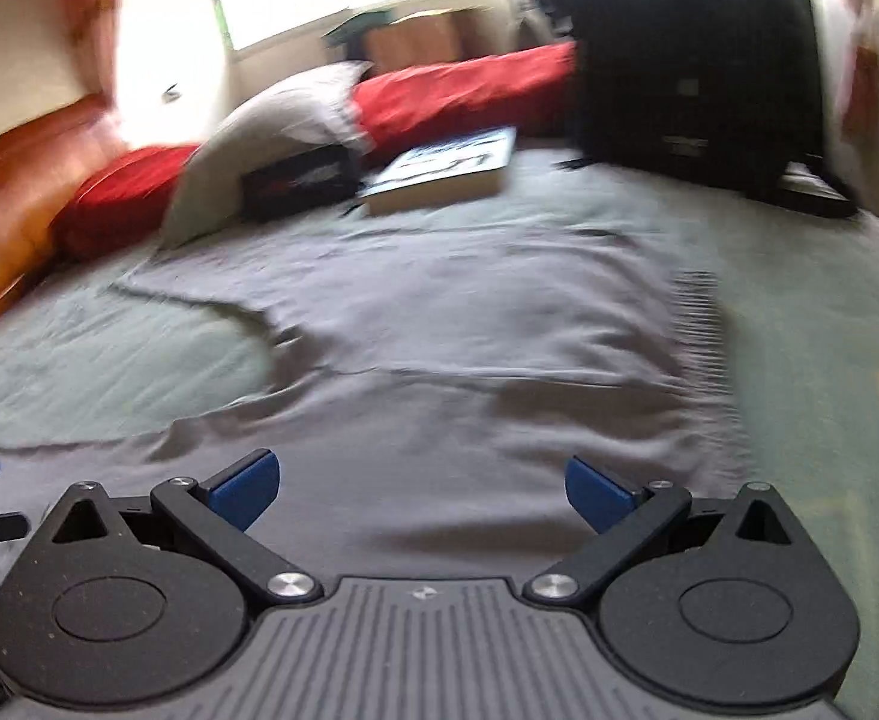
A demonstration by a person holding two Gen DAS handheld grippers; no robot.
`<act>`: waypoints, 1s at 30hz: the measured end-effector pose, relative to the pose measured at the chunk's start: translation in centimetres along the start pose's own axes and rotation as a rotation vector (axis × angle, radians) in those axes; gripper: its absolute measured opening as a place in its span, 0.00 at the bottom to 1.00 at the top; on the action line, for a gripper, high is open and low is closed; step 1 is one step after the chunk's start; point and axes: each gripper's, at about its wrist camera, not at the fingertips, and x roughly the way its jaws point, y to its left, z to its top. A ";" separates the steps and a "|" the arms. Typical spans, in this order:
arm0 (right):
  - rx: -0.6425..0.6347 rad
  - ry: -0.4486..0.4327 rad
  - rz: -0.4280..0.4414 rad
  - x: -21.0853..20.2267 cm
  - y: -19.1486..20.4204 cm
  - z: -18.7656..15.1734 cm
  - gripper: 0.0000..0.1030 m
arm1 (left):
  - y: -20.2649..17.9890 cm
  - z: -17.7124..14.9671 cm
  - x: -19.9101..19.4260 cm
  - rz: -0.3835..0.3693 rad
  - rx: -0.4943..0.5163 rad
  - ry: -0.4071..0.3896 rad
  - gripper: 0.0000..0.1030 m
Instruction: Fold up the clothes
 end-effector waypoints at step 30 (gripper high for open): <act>-0.057 0.027 -0.256 -1.8 -0.5 -5.6 1.00 | -13.0 13.4 6.1 -0.381 0.239 0.011 0.99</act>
